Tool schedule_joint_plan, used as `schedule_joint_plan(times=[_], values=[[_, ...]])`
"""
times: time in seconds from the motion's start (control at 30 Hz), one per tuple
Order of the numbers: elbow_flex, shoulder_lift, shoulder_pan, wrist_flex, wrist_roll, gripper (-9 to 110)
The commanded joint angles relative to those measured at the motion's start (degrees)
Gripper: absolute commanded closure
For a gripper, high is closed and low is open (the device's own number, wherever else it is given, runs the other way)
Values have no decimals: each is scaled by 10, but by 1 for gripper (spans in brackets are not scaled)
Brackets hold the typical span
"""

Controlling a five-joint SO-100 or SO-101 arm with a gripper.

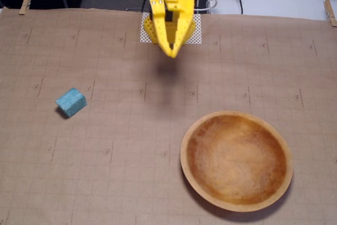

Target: Grasp a blue block and put it in the bowl.

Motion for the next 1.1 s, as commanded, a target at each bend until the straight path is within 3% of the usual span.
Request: schedule_joint_plan(times=[0.0, 0.27, 0.53, 1.07], values=[[-87, -78, 15, -23, 4, 104], [-240, -331, 91, -19, 4, 104], [-268, -467, 172, -9, 4, 103], [-345, -562, 217, 98, 11, 61]])
